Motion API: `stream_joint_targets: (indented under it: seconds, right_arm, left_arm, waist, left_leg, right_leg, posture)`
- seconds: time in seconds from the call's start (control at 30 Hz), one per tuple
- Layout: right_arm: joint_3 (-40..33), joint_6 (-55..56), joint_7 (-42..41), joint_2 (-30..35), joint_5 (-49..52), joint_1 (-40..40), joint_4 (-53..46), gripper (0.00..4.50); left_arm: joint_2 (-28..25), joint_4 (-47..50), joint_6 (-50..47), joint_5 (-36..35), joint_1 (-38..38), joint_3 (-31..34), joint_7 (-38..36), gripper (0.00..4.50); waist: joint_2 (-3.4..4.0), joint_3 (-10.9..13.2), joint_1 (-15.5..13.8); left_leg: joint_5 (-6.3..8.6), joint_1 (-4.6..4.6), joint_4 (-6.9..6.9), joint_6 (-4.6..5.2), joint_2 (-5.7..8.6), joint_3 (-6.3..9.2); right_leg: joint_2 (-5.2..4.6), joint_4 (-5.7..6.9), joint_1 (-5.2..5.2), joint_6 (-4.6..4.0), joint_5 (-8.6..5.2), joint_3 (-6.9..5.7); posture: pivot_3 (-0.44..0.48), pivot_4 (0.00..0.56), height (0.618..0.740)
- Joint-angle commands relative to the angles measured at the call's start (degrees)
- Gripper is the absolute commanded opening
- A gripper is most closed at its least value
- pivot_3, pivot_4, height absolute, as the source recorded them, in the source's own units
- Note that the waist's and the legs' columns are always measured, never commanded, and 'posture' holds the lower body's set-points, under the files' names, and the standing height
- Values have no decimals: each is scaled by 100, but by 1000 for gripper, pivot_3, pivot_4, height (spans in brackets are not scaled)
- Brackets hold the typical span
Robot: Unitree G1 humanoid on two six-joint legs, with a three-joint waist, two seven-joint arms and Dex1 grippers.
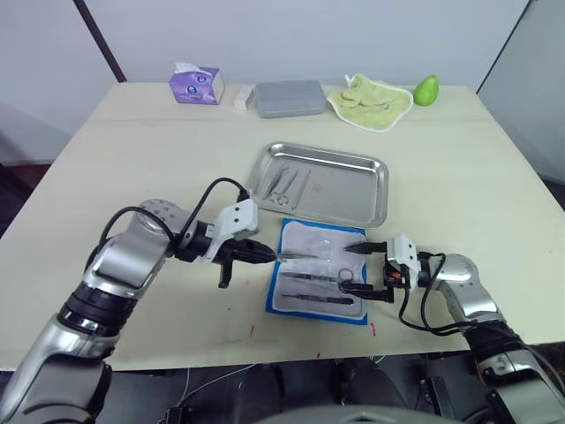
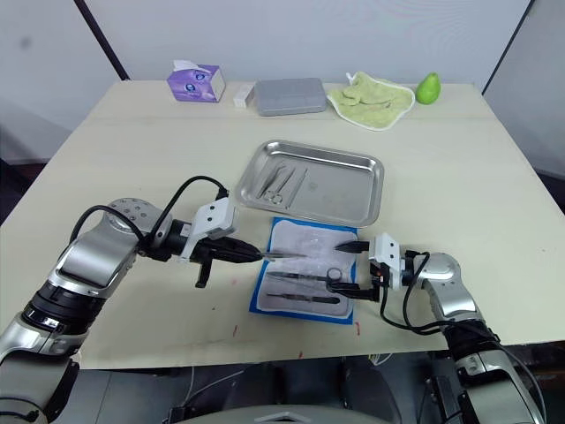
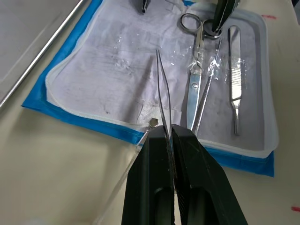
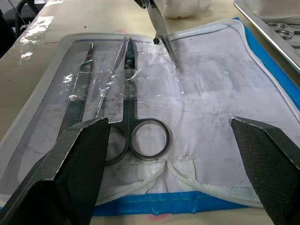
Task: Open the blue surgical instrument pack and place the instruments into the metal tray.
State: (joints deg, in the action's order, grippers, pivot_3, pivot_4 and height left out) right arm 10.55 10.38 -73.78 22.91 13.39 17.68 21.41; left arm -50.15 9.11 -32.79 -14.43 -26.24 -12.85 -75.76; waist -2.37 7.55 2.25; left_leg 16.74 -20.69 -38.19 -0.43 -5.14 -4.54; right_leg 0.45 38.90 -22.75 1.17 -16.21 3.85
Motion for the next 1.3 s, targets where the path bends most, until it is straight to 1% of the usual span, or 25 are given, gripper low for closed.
stream_joint_targets:
  seconds: [0.03, 0.2, 0.37, 0.57, 0.93, 1.13, 1.2, 1.3]
  right_arm:
    - [296, -220, 9, -4, -273, -195, 334, 4500]
    - [304, -221, -4, -5, -271, -197, 336, 4500]
    - [307, -225, -16, 5, -263, -207, 327, 4500]
    - [308, -238, -19, -1, -260, -184, 334, 4500]
    - [313, -259, 3, 1, -244, -224, 276, 4500]
    - [314, -275, 8, 3, -233, -240, 254, 4500]
    - [321, -270, -3, 6, -241, -229, 263, 4500]
    - [326, -271, -8, -3, -244, -204, 280, 4500]
  left_arm:
    - [-37, 42, 147, -203, 27, 332, 22, 53]
    - [-107, -24, 189, -358, 147, 610, 23, 53]
    - [-63, -80, 45, -510, 130, 776, 128, 53]
    - [68, 35, -303, -766, 121, 935, 443, 53]
    - [1253, 277, -1451, -950, -398, 1239, 2414, 53]
    - [2067, 384, -2059, -662, -774, 1163, 3801, 53]
    - [2427, 365, -2264, -517, -931, 1127, 4353, 53]
    - [2856, 320, -2430, -351, -1053, 1034, 4915, 53]
  waist:
    - [0, 0, 0]
    - [1, 0, 4]
    - [0, 0, 0]
    - [1, 0, 2]
    - [-3, -1, -3]
    - [-3, -2, -6]
    - [-2, -1, -6]
    - [-2, -1, 2]
  left_leg:
    - [0, 0, 0, 0, 0, -1]
    - [0, 1, 0, 0, 0, -2]
    - [0, 0, 0, 0, 0, -1]
    - [0, 0, 0, 0, 0, -1]
    - [0, -2, -3, 0, 1, 6]
    - [0, -2, -3, -1, 3, 12]
    - [0, -3, -3, -1, 4, 17]
    - [0, -2, -3, -1, 5, 25]
  right_leg:
    - [0, 0, 0, 0, 0, 0]
    - [0, 0, 0, 0, 0, 1]
    - [0, 0, 0, 0, 0, 0]
    - [0, 0, 0, 0, 0, 0]
    - [-1, 1, 2, 1, 1, -4]
    - [-3, 0, 6, 2, 2, -5]
    - [-3, 0, 6, 3, 2, -5]
    - [-4, 1, 7, 3, 2, -4]
  posture:
    - [0, 150, 740]
    - [0, 150, 740]
    - [0, 150, 740]
    - [0, 150, 740]
    - [0, 150, 740]
    - [0, 150, 740]
    - [0, 150, 740]
    - [0, 150, 740]
